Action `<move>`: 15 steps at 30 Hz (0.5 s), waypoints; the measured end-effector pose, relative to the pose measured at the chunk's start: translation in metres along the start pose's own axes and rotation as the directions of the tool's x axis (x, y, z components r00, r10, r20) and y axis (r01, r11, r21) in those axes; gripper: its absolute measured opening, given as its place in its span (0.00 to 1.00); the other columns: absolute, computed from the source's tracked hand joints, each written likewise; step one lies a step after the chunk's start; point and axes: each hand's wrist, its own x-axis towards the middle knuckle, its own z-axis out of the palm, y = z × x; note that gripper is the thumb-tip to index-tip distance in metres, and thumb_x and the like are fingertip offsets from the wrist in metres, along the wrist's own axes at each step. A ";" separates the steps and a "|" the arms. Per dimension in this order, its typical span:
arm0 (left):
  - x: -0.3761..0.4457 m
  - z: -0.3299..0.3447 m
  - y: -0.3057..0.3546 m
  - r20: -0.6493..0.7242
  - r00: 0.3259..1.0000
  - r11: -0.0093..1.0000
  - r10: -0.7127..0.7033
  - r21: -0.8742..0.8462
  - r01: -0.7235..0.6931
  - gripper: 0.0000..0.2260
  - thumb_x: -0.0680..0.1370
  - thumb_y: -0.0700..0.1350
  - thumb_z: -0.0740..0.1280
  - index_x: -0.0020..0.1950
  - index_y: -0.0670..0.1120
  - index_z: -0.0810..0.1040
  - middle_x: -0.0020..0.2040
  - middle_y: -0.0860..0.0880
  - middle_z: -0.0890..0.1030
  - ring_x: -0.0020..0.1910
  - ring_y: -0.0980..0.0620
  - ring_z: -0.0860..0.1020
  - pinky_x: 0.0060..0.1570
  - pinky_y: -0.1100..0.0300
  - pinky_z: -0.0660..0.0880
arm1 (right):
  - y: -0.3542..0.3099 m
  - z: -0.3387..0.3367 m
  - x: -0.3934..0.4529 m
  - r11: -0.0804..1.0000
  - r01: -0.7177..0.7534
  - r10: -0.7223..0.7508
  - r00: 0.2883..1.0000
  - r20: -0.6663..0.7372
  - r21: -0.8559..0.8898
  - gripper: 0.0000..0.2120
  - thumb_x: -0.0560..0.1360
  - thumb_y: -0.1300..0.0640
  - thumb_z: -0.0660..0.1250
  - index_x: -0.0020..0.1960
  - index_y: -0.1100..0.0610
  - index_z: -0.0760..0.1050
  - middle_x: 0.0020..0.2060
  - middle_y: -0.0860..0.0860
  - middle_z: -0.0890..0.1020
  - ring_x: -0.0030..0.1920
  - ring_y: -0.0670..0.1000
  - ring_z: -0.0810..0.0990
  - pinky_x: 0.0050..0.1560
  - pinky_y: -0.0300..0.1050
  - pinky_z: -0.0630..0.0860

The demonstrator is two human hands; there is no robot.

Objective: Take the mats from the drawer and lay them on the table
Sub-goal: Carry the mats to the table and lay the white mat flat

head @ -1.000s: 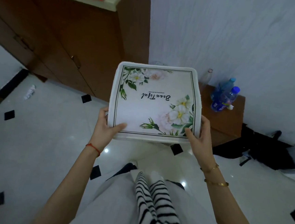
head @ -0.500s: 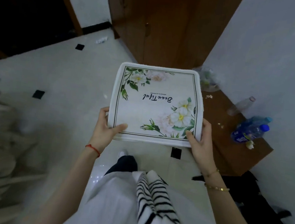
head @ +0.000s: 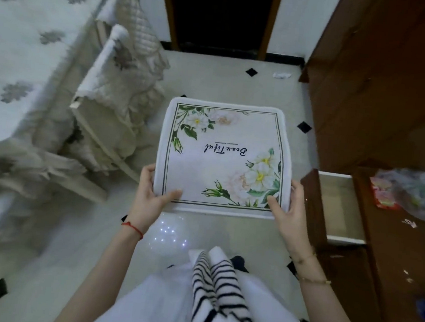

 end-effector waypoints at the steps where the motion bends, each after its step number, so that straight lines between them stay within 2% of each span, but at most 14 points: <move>1: -0.005 -0.018 -0.002 -0.038 0.999 1.000 0.007 0.002 -0.007 0.27 0.70 0.30 0.73 0.63 0.41 0.65 0.56 0.46 0.79 0.50 0.53 0.81 0.46 0.63 0.79 | -0.002 0.018 -0.001 1.000 0.008 -0.008 0.999 0.037 0.008 0.25 0.76 0.68 0.67 0.69 0.55 0.64 0.60 0.49 0.76 0.58 0.40 0.78 0.56 0.32 0.75; 5: -0.024 -0.092 -0.009 -0.155 0.988 1.000 0.024 0.024 -0.021 0.27 0.70 0.30 0.73 0.64 0.41 0.65 0.54 0.49 0.79 0.48 0.59 0.81 0.45 0.66 0.78 | -0.012 0.091 -0.012 0.999 0.008 -0.016 0.988 0.154 0.053 0.25 0.77 0.67 0.66 0.69 0.53 0.63 0.60 0.49 0.76 0.56 0.39 0.78 0.54 0.32 0.75; 9: -0.033 -0.157 -0.014 -0.230 0.973 0.999 0.026 0.031 -0.020 0.27 0.70 0.31 0.74 0.63 0.46 0.66 0.56 0.48 0.79 0.52 0.52 0.81 0.49 0.61 0.79 | -0.020 0.153 -0.022 0.997 0.009 -0.026 0.976 0.218 0.078 0.25 0.77 0.68 0.66 0.69 0.53 0.63 0.58 0.46 0.77 0.53 0.37 0.78 0.52 0.30 0.74; 15: -0.020 -0.207 -0.011 -0.287 0.957 0.999 0.037 0.026 -0.031 0.27 0.70 0.31 0.74 0.63 0.43 0.66 0.53 0.51 0.79 0.50 0.56 0.81 0.51 0.59 0.79 | -0.037 0.209 -0.008 0.994 0.008 -0.037 0.961 0.274 0.107 0.25 0.77 0.67 0.66 0.69 0.51 0.64 0.59 0.50 0.78 0.55 0.42 0.80 0.54 0.36 0.77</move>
